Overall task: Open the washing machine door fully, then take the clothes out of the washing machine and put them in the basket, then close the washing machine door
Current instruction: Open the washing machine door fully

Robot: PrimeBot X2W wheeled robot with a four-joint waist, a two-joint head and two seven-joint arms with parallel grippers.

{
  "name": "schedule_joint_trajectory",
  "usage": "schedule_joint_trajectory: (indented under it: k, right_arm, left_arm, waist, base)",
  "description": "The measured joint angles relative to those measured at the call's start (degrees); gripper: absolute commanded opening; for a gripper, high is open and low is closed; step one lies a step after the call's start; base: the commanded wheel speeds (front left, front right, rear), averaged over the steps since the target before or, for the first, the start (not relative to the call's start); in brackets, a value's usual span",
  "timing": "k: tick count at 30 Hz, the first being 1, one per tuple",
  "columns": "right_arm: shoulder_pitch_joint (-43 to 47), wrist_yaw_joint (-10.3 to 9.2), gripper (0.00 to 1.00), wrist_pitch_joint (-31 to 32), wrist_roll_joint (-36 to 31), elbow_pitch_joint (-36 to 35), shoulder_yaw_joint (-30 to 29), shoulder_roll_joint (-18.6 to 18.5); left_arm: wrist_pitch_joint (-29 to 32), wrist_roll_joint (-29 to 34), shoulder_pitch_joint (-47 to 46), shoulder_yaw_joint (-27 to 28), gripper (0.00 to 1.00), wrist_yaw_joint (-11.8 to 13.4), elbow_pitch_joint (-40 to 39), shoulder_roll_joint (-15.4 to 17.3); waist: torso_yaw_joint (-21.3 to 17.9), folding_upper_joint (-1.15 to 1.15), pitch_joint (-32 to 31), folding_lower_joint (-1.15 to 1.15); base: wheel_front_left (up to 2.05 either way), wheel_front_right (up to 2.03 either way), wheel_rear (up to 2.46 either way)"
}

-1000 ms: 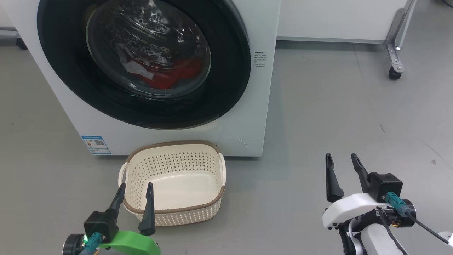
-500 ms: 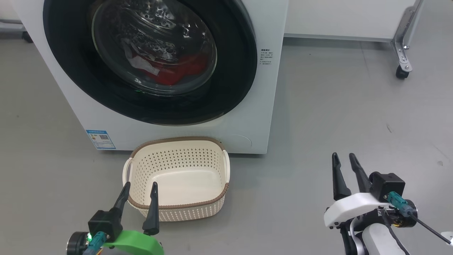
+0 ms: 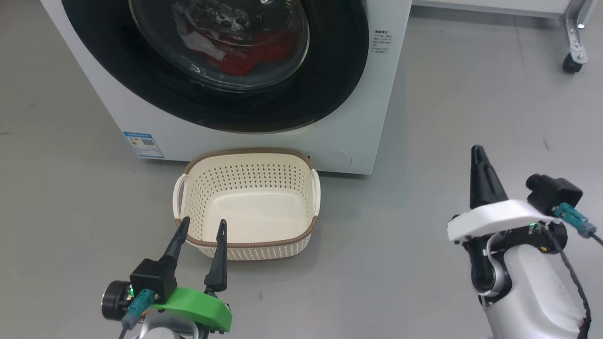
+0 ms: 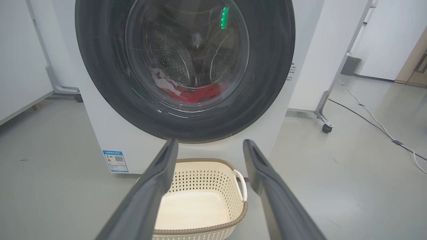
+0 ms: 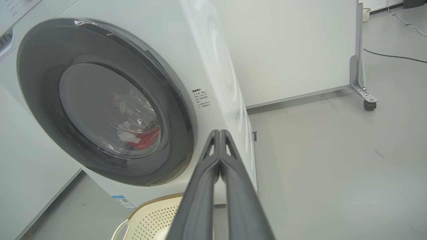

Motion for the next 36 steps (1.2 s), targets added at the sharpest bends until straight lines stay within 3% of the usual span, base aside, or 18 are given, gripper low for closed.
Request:
schedule_joint_trajectory:
  k: [8,17,23,36]
  right_arm:
    - [-9.80,-0.76,0.00,3.15,4.64,-1.05,-5.94,-0.36]
    - [-22.71,-2.23,0.00,8.56,8.79,-2.44,-12.02,-5.35]
    - [-29.39,-2.66,0.00,12.76,7.49,-1.78,-11.74,-10.21]
    - [-41.92,-2.55,0.00,21.87,13.15,3.08,-10.80,-9.38]
  left_arm:
    - [-0.11,-0.93,-3.12,-2.78,1.00,-0.05,-1.05,0.00]
    - [-0.15,-2.60,-7.84,-6.17,1.00,-0.07,-3.00,-0.02]
    - [-0.15,-4.61,-10.76,-7.22,1.00,-0.01,-3.88,-0.05]
    - [-0.15,-7.45,-14.16,-10.02,1.00,0.02,-4.28,-0.23]
  waist:
    - [2.84,0.00,5.24,0.00]
    - [7.17,0.00,12.21,0.00]
    - [9.54,0.00,16.45,0.00]
    - [14.30,0.00,23.40,0.00]
  base:
    - [0.00,0.00,0.00]
    - [0.00,0.00,0.00]
    - [0.00,0.00,0.00]
    - [0.00,0.00,0.00]
